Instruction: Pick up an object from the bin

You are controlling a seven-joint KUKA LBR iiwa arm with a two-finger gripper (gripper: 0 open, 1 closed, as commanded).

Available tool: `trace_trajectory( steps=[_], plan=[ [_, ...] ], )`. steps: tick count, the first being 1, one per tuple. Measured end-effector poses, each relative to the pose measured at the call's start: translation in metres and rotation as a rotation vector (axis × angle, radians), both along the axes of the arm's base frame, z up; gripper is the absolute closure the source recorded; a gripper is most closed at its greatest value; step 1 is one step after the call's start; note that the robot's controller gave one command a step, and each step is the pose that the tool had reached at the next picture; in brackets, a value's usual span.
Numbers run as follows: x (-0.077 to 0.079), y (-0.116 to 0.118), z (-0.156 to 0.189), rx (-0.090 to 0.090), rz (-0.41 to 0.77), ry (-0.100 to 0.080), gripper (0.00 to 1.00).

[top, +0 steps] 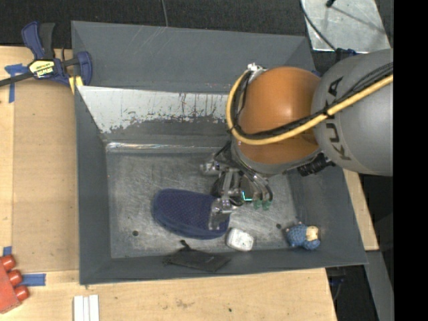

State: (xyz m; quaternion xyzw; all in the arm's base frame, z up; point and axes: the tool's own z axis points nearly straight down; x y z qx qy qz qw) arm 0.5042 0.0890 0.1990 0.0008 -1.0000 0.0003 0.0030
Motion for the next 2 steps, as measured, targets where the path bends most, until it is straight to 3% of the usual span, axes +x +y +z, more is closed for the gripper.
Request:
trace_trajectory(
  steps=[1,2],
  plan=[
    [0.0095,-0.0137,-0.1150,0.001,0.162,-0.003,0.00],
    [0.0107,-0.0131,-0.1116,0.002,0.161,-0.008,1.00]
  ],
)
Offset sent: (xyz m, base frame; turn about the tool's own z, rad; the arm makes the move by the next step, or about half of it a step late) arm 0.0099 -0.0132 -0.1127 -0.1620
